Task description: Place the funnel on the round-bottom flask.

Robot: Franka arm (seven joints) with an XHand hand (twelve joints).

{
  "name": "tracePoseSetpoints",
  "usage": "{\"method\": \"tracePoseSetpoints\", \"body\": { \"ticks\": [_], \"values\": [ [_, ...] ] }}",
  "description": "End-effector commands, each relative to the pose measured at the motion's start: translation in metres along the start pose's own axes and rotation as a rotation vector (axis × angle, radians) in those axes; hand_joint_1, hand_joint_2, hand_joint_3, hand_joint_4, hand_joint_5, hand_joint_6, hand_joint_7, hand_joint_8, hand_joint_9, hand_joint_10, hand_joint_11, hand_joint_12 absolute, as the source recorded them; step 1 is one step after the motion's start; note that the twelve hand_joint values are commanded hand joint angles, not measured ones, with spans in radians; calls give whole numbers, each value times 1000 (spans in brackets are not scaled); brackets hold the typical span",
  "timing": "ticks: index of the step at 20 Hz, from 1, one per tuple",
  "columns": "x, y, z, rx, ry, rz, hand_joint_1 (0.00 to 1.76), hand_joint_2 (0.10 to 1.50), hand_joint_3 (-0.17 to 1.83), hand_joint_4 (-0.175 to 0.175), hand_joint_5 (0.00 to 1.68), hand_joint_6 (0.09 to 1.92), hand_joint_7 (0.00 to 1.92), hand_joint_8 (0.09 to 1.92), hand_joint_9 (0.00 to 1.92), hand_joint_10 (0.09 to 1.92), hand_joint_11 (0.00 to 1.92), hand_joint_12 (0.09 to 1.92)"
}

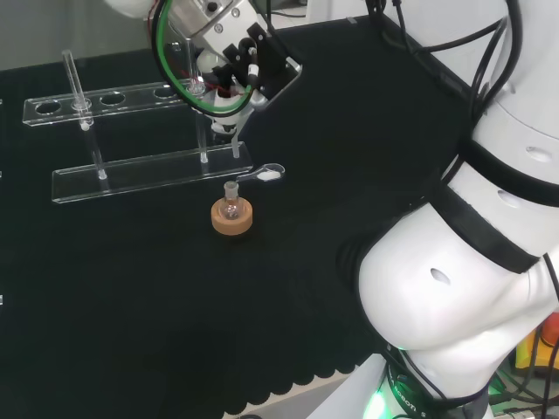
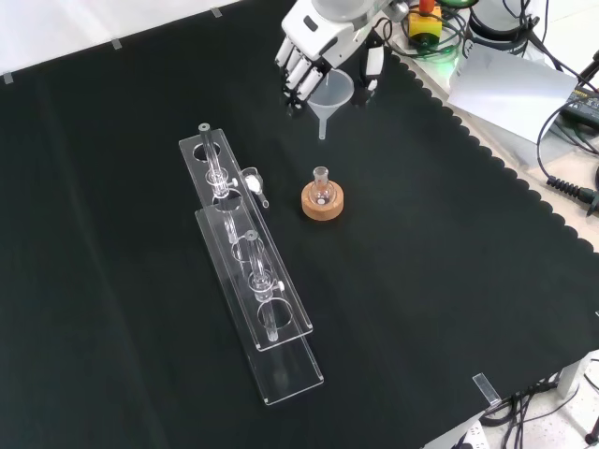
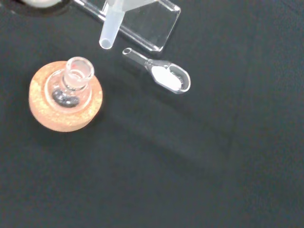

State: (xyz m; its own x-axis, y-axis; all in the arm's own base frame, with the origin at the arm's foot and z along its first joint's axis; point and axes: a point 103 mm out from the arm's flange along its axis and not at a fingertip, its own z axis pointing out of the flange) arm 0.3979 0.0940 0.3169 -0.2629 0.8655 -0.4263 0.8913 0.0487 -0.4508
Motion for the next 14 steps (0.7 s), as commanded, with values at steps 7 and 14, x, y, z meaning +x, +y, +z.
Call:
{"method": "tracePoseSetpoints", "body": {
  "ticks": [7, 14],
  "values": [
    [19, 12, 19, -3, 53, -20, 788, 760, 562, 4, 578, 538, 501, 596, 902, 404, 724, 1219],
    [25, 22, 25, -3, 50, -30, 793, 761, 566, 3, 579, 548, 502, 597, 903, 403, 727, 1216]
  ]
}}
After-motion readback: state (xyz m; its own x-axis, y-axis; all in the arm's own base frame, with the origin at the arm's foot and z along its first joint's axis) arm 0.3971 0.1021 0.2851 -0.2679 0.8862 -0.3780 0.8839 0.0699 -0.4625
